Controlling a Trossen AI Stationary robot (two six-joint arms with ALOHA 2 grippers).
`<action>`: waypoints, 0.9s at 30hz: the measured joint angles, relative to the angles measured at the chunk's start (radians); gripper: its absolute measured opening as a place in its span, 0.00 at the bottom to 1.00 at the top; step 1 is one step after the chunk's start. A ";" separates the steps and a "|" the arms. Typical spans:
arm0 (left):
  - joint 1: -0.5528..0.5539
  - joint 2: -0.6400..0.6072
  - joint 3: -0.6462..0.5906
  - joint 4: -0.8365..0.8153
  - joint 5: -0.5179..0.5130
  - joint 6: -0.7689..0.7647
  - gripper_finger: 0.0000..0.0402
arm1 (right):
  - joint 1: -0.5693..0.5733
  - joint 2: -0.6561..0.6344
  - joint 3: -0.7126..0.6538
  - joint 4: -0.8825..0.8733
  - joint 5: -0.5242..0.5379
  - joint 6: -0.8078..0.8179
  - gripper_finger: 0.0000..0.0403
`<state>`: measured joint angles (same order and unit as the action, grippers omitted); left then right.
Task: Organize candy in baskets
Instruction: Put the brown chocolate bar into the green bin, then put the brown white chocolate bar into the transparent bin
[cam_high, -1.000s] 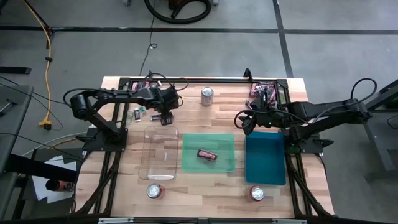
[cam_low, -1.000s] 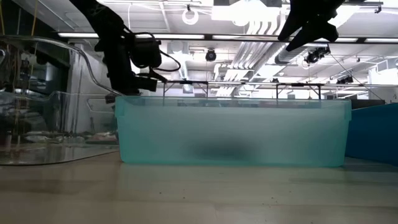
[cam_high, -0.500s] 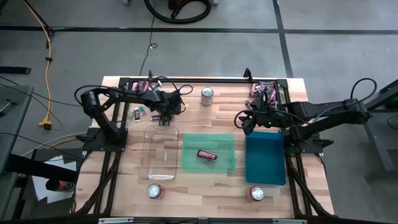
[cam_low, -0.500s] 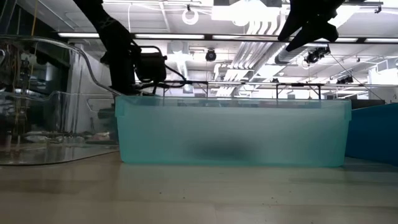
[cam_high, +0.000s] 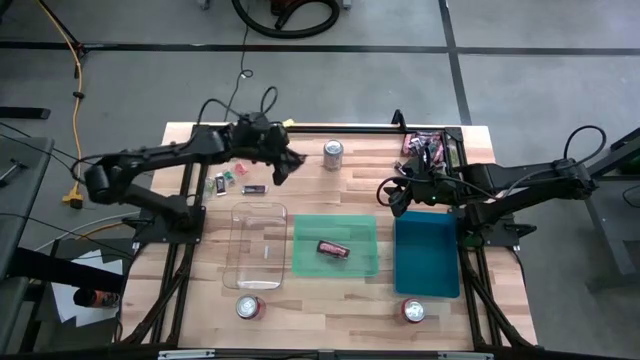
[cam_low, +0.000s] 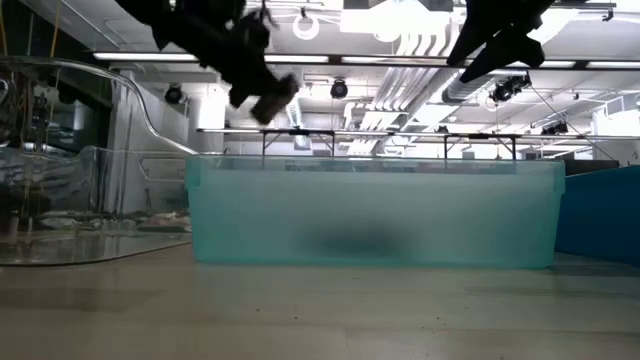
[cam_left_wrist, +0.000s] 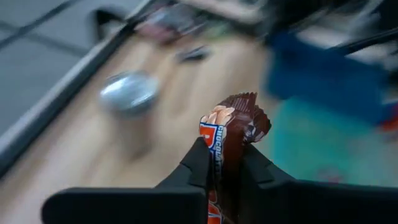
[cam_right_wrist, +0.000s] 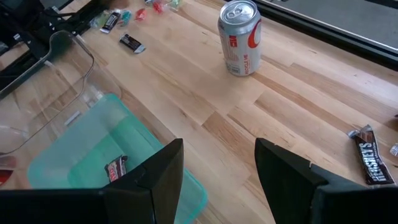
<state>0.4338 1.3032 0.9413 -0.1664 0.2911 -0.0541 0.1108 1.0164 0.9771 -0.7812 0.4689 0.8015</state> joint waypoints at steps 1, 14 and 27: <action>-0.035 -0.007 -0.001 0.034 0.016 -0.035 0.02 | 0.000 0.000 0.000 0.000 0.000 -0.009 0.48; -0.518 0.242 -0.002 0.191 -0.161 -0.134 0.13 | 0.000 0.000 0.000 0.000 -0.009 -0.017 0.48; -0.521 0.280 -0.002 0.187 -0.172 -0.163 0.42 | 0.000 0.000 0.000 0.000 -0.016 -0.017 0.48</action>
<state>-0.0875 1.5829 0.9394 0.0203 0.1190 -0.2175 0.1108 1.0164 0.9771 -0.7811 0.4527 0.7845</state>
